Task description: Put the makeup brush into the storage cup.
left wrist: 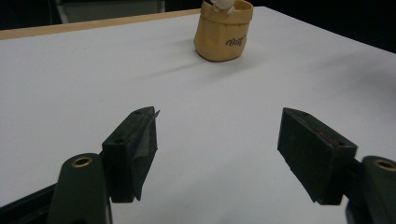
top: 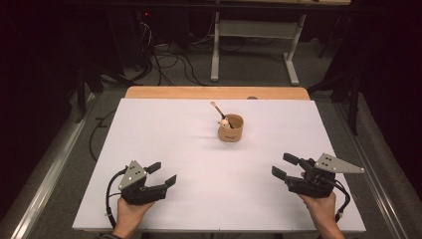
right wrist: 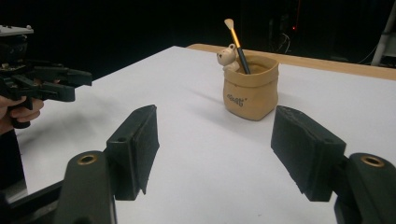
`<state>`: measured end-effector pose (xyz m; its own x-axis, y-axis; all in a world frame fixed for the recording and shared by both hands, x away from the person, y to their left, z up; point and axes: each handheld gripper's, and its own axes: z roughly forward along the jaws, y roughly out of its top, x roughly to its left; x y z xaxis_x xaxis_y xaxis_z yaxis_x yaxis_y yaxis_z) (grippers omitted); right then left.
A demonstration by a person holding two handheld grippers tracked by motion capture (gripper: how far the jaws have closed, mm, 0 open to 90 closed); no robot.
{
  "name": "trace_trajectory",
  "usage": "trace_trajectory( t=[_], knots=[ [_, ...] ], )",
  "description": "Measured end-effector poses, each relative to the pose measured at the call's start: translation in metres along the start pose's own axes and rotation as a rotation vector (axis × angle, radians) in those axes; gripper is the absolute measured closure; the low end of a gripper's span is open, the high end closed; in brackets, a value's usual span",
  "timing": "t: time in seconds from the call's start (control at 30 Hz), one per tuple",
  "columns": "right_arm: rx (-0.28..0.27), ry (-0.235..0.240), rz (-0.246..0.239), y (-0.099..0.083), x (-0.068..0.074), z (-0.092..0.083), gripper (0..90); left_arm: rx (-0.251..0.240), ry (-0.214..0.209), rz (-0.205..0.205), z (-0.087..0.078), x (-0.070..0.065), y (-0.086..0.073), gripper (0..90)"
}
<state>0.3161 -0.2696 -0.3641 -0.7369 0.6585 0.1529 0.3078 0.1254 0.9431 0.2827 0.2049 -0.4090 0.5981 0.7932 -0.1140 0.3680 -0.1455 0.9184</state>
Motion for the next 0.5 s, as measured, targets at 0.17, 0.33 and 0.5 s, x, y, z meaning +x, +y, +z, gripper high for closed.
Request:
trace_trajectory(
  t=[0.17, 0.33, 0.5],
  knots=[
    [0.004, 0.0, 0.008, -0.004, -0.001, 0.001, 33.7, 0.001, 0.001, 0.0, 0.0, 0.0, 0.0, 29.0],
    [0.004, -0.009, 0.006, -0.006, -0.002, 0.0, 33.7, 0.002, 0.002, 0.0, 0.0, 0.0, 0.0, 29.0],
    [0.004, -0.016, 0.023, -0.013, -0.005, -0.001, 33.7, 0.002, 0.002, 0.0, 0.0, 0.0, 0.0, 29.0]
  ],
)
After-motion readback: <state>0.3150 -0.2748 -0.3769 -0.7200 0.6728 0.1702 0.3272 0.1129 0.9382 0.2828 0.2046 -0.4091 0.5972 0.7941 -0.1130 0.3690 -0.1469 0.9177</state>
